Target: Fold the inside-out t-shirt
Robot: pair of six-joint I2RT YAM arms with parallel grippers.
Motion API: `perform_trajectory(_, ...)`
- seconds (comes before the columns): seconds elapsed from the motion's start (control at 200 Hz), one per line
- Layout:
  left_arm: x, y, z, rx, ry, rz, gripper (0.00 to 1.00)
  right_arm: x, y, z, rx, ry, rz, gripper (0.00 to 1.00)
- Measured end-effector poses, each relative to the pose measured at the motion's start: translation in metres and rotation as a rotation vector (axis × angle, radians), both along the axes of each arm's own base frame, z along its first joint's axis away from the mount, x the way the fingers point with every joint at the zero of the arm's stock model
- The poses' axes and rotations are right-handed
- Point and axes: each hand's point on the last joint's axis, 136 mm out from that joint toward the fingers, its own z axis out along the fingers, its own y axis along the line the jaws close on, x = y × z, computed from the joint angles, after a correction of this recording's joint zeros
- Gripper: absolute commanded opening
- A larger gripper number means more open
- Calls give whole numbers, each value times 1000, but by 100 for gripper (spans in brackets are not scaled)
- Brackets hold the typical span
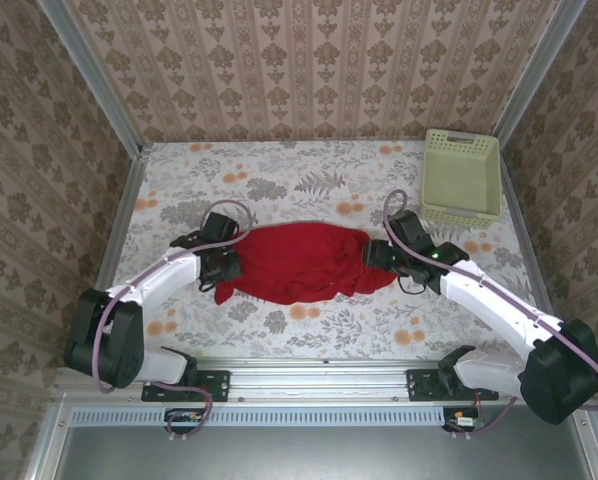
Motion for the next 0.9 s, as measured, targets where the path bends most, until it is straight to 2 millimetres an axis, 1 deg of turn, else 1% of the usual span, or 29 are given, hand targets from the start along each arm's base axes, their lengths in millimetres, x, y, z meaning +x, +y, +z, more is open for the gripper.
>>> perform_trajectory(0.12,3,5,6,-11,-17,18,0,-12,1,-33,-13,89,19,60)
perform_trajectory(0.18,2,7,5,-12,-12,23,0,-16,3,-44,-16,126,33,60)
perform_trajectory(0.255,2,9,5,-10,-8,25,0,-15,10,-48,-4,135,49,59)
perform_trajectory(0.32,1,8,5,-11,-5,21,0,-14,19,-49,15,131,70,56)
perform_trajectory(0.465,-1,8,4,-15,1,18,0,-7,28,-57,22,145,83,42)
perform_trajectory(0.51,-1,7,4,-17,4,17,0,-3,31,-58,23,147,91,37)
perform_trajectory(0.605,-3,7,4,-20,14,10,0,5,39,-56,29,140,102,23)
perform_trajectory(0.715,-2,4,10,-27,15,-3,0,11,45,-48,31,119,114,8)
perform_trajectory(0.825,-1,3,19,-35,4,-13,0,19,43,-39,11,90,92,0)
perform_trajectory(0.9,-1,4,28,-40,-12,-13,0,20,35,-33,-27,75,70,0)
